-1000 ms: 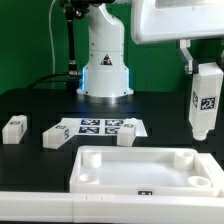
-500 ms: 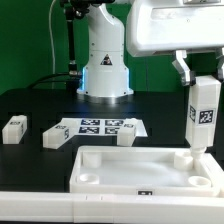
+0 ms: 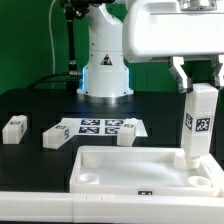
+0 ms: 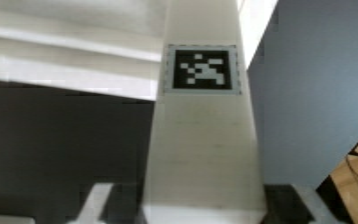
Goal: Assemble desk
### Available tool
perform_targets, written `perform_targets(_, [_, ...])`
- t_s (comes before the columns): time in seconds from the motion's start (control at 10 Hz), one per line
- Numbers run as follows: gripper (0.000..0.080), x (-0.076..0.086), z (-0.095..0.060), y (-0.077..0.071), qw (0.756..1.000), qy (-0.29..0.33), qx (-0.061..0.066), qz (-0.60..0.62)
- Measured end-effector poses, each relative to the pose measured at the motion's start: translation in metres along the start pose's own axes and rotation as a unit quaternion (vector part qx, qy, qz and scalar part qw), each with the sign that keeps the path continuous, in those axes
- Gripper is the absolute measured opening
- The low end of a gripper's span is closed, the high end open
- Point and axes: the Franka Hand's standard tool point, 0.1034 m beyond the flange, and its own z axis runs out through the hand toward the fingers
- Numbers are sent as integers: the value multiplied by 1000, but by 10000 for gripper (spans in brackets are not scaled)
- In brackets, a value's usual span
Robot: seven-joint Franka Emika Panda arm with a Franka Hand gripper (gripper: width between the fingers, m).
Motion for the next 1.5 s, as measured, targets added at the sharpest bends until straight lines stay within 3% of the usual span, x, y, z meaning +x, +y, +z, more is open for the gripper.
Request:
perform_targets(0.2, [290, 15, -1, 5, 1000, 12, -2, -17])
perform_targets(0.7, [290, 10, 7, 0, 1000, 18, -2, -20])
perform_targets(1.0, [290, 16, 15, -7, 999, 18, 1, -28])
perform_targets(1.5, [290, 15, 21, -5, 1000, 16, 1, -26])
